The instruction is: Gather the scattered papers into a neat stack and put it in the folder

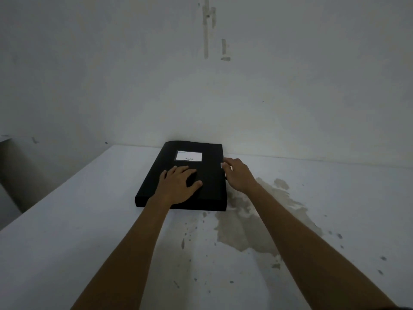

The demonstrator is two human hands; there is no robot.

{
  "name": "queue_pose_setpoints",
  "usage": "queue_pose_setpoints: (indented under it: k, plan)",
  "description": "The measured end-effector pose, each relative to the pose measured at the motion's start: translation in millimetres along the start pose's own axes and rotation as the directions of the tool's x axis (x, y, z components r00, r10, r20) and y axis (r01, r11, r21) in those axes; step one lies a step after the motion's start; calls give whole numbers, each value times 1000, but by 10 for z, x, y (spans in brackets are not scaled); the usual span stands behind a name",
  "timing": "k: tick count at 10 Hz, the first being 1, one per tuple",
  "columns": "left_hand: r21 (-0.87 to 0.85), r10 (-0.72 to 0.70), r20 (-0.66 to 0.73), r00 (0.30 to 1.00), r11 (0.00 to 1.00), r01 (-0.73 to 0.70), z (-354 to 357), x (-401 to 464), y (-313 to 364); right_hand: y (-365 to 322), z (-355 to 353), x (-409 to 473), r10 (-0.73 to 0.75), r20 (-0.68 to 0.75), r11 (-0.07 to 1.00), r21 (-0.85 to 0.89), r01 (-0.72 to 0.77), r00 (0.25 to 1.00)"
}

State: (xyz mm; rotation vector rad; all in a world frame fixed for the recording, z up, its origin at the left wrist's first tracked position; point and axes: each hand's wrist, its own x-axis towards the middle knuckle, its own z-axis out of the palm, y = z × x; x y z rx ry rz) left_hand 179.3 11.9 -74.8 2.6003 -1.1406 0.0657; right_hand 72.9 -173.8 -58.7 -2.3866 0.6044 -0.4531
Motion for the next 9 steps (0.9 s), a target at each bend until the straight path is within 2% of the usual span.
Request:
queue_pose_setpoints:
  k: [1,2,3,5,6,8,9]
  plan:
    - [13,-8,-1,1000,1000,8,-3,7,3,-13,34,88,-1,58,984,-180,12,998]
    - [20,-8,-13,1000,1000,8,16,1,10,20,94,61,-13,25,946,-324,21,1000]
    - [-5,-11,-35,999,1000,11,25,9,19,31,119,35,3,6,939,-344,-1,1000]
    - [-96,19,-114,993,995,-30,-72,-1,40,94,99,30,85,113,989,-131,-70,990]
    - [-125,49,-134,990,990,-66,-133,18,49,133,53,-124,66,71,997,-40,-63,995]
    - [-183,90,-52,995,978,-98,-316,-89,297,278,-385,-484,90,29,992,-90,-87,995]
    - [-187,115,-47,992,975,-122,-414,-173,441,329,-677,-641,90,-12,977,-195,-91,996]
